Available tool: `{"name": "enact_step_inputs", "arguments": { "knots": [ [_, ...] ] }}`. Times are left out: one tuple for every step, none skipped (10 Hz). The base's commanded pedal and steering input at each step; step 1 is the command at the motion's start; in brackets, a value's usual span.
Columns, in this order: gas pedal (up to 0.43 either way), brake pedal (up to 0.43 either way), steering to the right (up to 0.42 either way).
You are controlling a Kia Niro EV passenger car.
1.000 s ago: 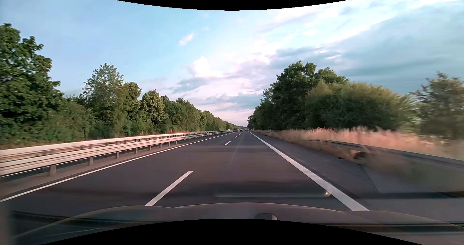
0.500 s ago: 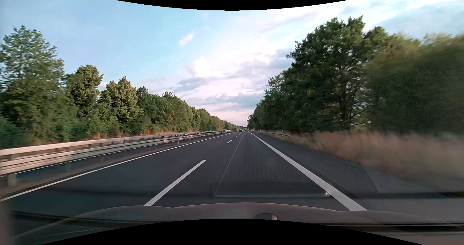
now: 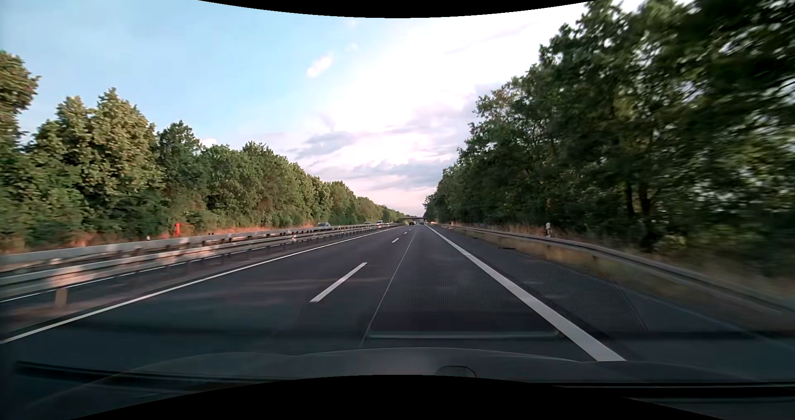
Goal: Follow the waypoints while adhering to traffic rules and regulations
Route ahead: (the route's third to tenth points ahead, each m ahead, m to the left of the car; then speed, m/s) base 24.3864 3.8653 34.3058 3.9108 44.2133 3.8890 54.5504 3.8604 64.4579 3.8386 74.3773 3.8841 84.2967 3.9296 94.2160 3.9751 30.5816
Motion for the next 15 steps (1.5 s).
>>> {"name": "enact_step_inputs", "arguments": {
  "knots": [
    [0.118, 0.000, -0.003],
    [0.118, 0.000, -0.004],
    [0.118, 0.000, -0.003],
    [0.118, 0.000, -0.003],
    [0.118, 0.000, -0.004],
    [0.118, 0.000, -0.005],
    [0.118, 0.000, -0.005],
    [0.118, 0.000, -0.005],
    [0.118, 0.000, -0.005],
    [0.118, 0.000, -0.005],
    [0.118, 0.000, -0.005],
    [0.118, 0.000, -0.005],
    [0.118, 0.000, -0.005],
    [0.118, 0.000, -0.005],
    [0.118, 0.000, -0.005]
  ]
}}
